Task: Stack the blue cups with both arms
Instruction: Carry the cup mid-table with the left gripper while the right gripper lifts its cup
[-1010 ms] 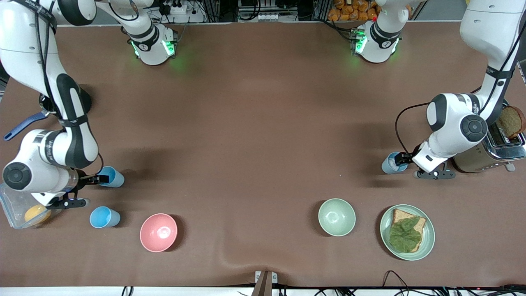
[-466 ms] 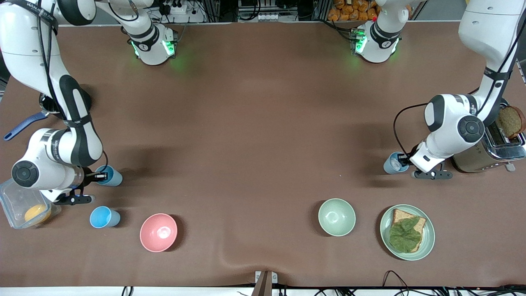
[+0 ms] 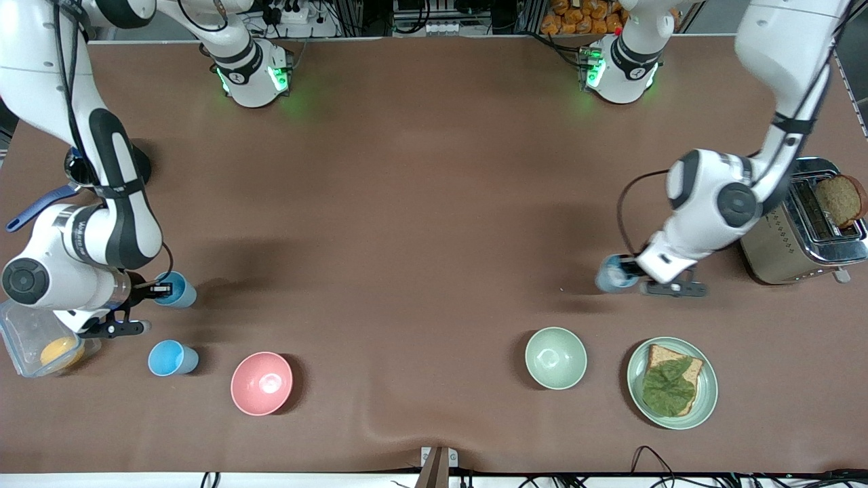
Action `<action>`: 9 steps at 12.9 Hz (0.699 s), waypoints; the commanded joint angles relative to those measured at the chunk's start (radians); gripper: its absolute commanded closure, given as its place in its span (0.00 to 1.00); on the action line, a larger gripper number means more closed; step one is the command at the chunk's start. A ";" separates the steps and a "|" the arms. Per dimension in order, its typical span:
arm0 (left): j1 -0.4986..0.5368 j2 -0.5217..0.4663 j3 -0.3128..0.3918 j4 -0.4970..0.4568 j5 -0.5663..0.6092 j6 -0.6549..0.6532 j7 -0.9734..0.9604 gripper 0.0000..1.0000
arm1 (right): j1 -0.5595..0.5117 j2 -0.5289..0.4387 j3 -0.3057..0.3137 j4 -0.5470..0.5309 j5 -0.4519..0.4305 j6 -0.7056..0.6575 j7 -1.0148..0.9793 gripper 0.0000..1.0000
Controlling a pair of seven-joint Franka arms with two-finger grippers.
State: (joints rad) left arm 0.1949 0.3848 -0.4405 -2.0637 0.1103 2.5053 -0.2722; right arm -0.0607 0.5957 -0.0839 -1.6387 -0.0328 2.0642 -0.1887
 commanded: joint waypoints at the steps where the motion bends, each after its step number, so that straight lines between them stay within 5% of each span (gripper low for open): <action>1: -0.056 -0.003 -0.134 0.014 0.015 -0.003 -0.256 1.00 | 0.004 -0.127 0.032 -0.009 0.063 -0.123 0.006 1.00; 7: -0.426 0.107 -0.118 0.085 0.032 0.039 -0.700 1.00 | 0.004 -0.267 0.036 0.202 0.229 -0.597 0.011 1.00; 9: -0.539 0.162 -0.075 0.120 0.130 0.053 -0.891 1.00 | 0.013 -0.275 0.039 0.232 0.264 -0.671 0.037 1.00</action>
State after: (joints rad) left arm -0.2637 0.4755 -0.5540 -2.0039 0.1589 2.5432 -1.0228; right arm -0.0497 0.3062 -0.0515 -1.4387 0.1963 1.4430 -0.1816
